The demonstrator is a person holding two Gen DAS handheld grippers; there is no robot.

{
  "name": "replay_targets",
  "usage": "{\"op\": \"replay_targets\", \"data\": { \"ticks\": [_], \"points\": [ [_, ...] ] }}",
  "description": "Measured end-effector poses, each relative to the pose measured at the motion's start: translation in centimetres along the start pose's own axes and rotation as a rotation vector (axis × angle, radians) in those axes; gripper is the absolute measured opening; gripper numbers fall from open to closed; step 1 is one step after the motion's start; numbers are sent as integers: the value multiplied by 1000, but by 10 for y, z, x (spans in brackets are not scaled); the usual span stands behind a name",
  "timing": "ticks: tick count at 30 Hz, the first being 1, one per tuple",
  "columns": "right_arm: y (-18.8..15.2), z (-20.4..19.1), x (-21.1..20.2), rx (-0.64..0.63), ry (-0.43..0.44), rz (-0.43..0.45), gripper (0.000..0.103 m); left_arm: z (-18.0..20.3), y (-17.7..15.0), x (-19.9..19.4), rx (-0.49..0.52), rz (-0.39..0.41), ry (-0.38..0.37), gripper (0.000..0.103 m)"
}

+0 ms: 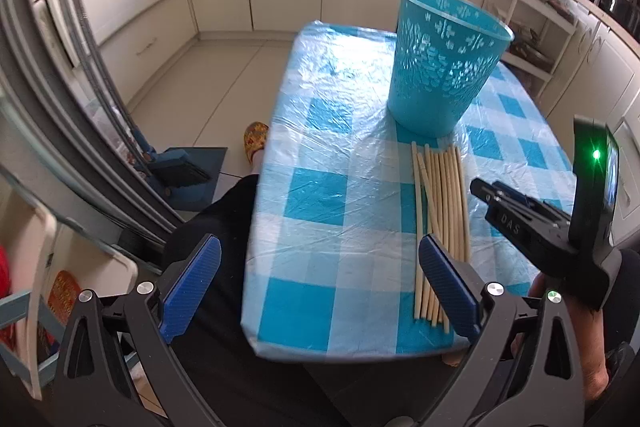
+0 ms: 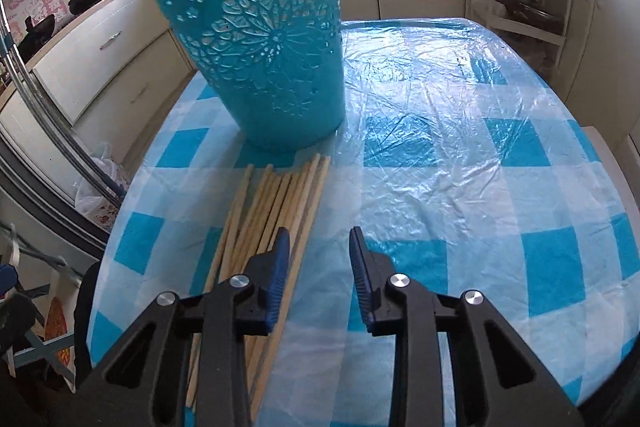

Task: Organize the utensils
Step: 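Move the left gripper toward the wooden chopsticks beside the teal basket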

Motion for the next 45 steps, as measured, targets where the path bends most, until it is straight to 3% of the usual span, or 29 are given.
{"op": "replay_targets", "data": {
  "ticks": [12, 18, 23, 31, 39, 45],
  "points": [
    [12, 8, 25, -74, -11, 1, 28, 39, 5, 91, 74, -118, -12, 95],
    [18, 8, 29, -11, 45, -3, 28, 49, 8, 114, 104, -142, 7, 95],
    [20, 3, 34, -47, 39, 3, 28, 53, 10, 129, 120, -160, 16, 95],
    [18, -9, 36, -101, 23, 11, 28, 55, 19, 136, 122, -154, 11, 95],
    [12, -9, 33, -163, 22, -10, 17, 58, 17, 128, 105, -153, -33, 95],
    [11, -2, 30, -184, 37, -12, 16, 56, 17, 121, 100, -148, -54, 95]
  ]
}}
Point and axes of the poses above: each gripper's, at about its wrist camera, not at the fingertips, and x roughly the way its jaws point, z to its right, y to its top, the point moved 4 cm from there along x, roughly the way its jaws point, and after that the axes turned 10 degrees about z, right-handed, at the moved point
